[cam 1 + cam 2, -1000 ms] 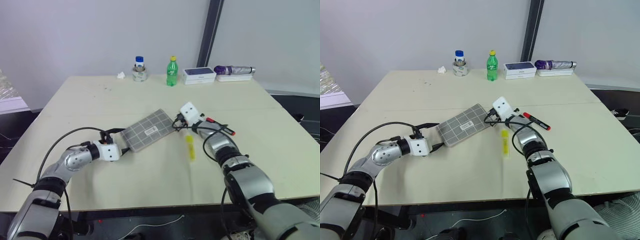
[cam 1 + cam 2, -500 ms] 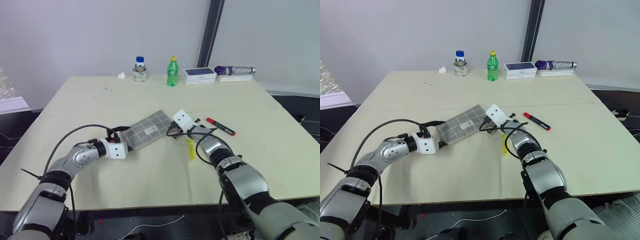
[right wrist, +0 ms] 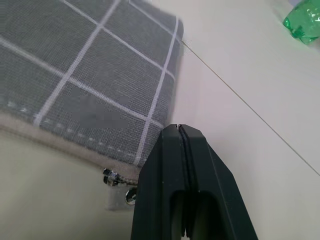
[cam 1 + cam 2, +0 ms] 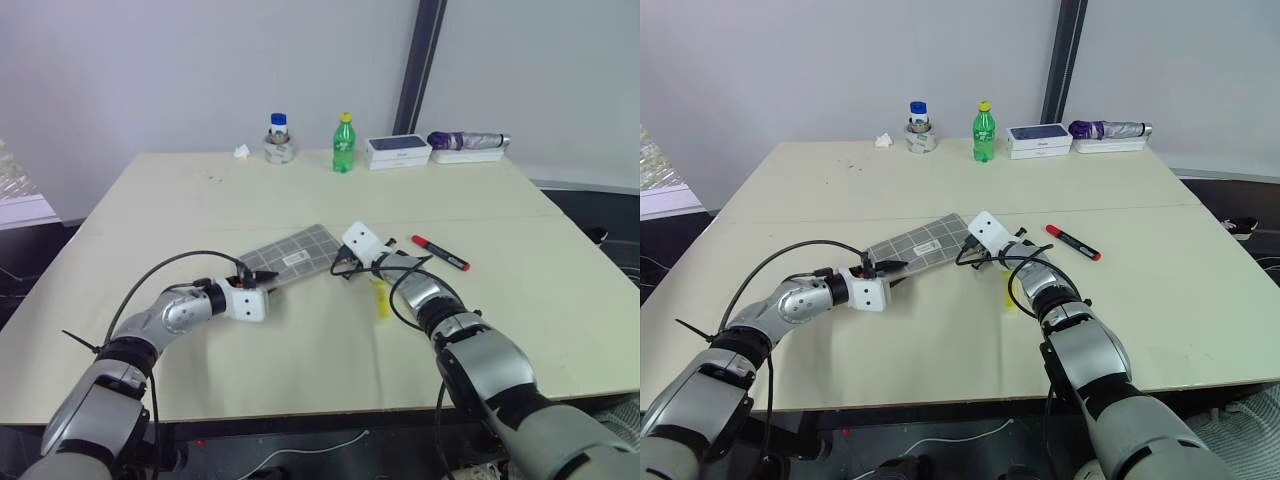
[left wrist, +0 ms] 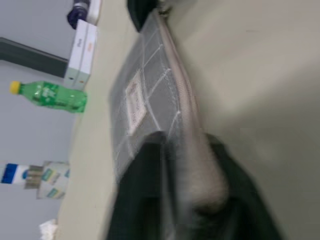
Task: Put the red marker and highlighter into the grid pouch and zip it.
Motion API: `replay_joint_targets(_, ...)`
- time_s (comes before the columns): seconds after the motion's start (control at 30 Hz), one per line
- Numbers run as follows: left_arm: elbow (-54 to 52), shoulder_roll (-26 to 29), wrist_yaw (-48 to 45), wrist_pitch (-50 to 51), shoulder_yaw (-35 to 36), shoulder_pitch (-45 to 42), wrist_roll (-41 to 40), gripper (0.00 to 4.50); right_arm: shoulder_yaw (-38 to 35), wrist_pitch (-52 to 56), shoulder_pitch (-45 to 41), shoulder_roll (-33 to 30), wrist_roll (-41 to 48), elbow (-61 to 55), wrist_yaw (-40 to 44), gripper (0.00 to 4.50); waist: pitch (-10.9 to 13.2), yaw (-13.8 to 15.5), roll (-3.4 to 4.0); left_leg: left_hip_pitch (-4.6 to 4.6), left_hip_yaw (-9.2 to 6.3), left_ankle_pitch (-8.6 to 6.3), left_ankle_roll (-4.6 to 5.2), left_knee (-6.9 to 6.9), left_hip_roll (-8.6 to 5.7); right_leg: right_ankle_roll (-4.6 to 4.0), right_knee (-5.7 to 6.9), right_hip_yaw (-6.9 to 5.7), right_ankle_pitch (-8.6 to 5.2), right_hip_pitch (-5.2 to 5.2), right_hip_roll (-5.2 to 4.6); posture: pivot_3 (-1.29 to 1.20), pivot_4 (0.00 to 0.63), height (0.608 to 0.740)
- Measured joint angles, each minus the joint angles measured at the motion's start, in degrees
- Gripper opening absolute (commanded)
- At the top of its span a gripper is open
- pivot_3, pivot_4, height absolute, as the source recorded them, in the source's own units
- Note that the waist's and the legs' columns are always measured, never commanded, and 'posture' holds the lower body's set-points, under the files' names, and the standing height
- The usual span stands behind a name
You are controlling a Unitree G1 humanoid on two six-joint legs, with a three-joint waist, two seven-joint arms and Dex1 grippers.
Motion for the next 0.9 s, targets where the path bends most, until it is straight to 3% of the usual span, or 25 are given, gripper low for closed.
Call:
replay_joint_targets(0.1,-0.4,-0.1,-1.4,0.4,0.7,1.0,-2.4,0.02,-0.5,-1.0,0.1,-0.1,0.4,0.0,0.5,0.00,0.0,-0.1,0.00,0.00,0.02,0.00,0.00,-0.02,0.01,0.00,0.00,0.02,0.00,-0.03,0.00,0.00,0.150,0.740)
replay_joint_targets(0.2,-1.3,-0.3,-3.8,1.5,1.8,2.3,-5.6,0.00,-2.7,-2.2,0.1,-0.5,2.8,-0.6,3.5,0.85,0.0,-0.3,0.00,0.00,0.04,0.00,0.00,-0.03,0.02,0.00,0.00,0.03,0.00,-0.04,0.00,0.00,0.150,0.740)
replay_joint_targets(0.43,-8.8,-0.7,-8.5,6.1,4.6,7.7,-12.3,0.00,-6.2,-1.9,2.8,-2.6,7.7,-9.8,9.3,4.44,0.0,-0.2,0.00,-0.01,0.05,0.00,0.00,-0.03,0.12,0.00,-0.01,0.05,0.00,-0.05,-0.01,0.00,0.150,0.740)
replay_joint_targets(0.7,-19.1,-1.0,-6.8,13.0,7.5,14.5,-14.2,0.00,-3.7,6.9,17.1,-4.3,10.4,-30.8,18.7,4.44,0.0,-0.2,0.00,-0.02,0.06,-0.01,0.01,-0.03,0.13,0.00,-0.02,0.06,0.00,-0.06,-0.01,0.00,0.150,0.740)
replay_joint_targets(0.9,-23.5,-0.6,-6.4,14.8,8.0,17.1,-14.1,0.00,-2.5,9.6,18.1,-5.8,10.4,-36.7,20.7,4.44,0.0,-0.1,0.00,-0.02,0.06,-0.01,0.01,-0.02,0.13,0.00,-0.01,0.06,0.00,-0.08,0.00,0.00,0.150,0.740)
